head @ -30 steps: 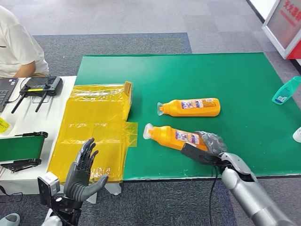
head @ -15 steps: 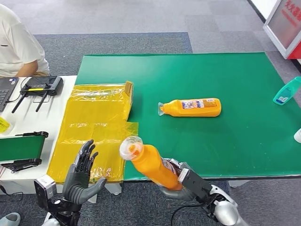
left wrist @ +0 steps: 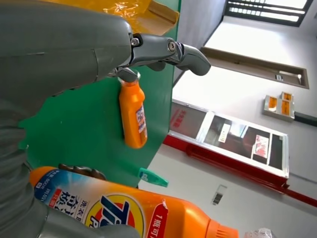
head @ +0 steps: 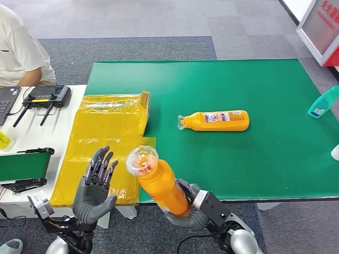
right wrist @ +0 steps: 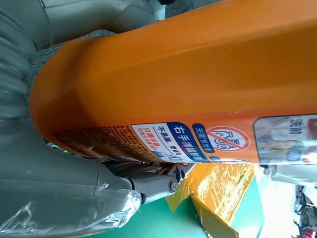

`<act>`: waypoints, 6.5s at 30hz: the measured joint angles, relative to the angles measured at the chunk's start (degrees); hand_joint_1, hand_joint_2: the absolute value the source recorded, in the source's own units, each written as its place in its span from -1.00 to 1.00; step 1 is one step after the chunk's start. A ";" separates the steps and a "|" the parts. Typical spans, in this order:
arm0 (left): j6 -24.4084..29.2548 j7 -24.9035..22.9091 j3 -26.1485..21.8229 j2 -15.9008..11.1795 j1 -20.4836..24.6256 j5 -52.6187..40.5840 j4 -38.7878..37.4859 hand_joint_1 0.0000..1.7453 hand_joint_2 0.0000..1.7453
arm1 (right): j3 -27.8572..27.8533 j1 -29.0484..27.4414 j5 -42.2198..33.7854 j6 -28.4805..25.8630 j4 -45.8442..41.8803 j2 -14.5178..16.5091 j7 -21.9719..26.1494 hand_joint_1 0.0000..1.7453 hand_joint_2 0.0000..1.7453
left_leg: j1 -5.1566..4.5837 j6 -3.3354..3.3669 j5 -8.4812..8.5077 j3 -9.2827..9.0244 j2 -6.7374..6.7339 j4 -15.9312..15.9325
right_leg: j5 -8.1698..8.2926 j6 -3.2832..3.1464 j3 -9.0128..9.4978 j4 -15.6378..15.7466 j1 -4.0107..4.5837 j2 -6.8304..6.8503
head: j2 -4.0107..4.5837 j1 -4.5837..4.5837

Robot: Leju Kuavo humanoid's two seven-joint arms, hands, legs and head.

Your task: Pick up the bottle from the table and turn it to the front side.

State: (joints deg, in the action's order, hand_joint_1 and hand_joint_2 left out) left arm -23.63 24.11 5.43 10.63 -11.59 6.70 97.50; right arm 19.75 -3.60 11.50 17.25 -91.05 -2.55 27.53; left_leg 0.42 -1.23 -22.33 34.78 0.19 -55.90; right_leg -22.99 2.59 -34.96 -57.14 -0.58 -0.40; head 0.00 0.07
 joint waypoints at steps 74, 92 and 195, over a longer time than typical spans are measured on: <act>11.55 -3.57 20.96 -5.60 5.03 -19.32 1.29 -1.00 1.00 | 7.75 1.40 33.00 -21.59 -3.37 3.82 -4.87 1.00 1.00 | 0.00 -0.01 0.02 0.00 0.00 0.00 | 0.01 -0.01 -0.01 0.00 0.00 0.00 | 0.00 0.00; 11.63 -3.63 20.72 -5.56 5.51 -19.87 1.29 1.00 1.00 | 8.10 0.51 32.93 -21.58 -2.85 3.91 -4.96 1.00 1.00 | 0.00 -0.01 0.01 0.00 0.00 0.00 | 0.01 -0.01 -0.02 0.00 0.00 0.00 | 0.00 0.00; 25.86 -25.89 -1.90 -2.60 22.53 -93.33 -14.15 1.00 1.00 | -1.00 -1.15 30.13 -19.97 -12.03 5.83 -1.90 -1.00 1.00 | 0.00 0.03 0.21 0.03 0.00 0.00 | 0.16 0.02 -0.02 -0.01 0.01 0.00 | 0.00 0.00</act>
State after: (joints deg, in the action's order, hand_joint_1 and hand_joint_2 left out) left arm 2.23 -1.77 3.52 8.03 10.94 -86.63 83.36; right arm 18.76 -4.75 41.63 -2.72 -103.08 3.28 25.63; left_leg 0.42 -1.19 -22.12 34.81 0.19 -55.90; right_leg -22.83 2.61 -34.98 -57.14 -0.58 -0.39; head 0.00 0.07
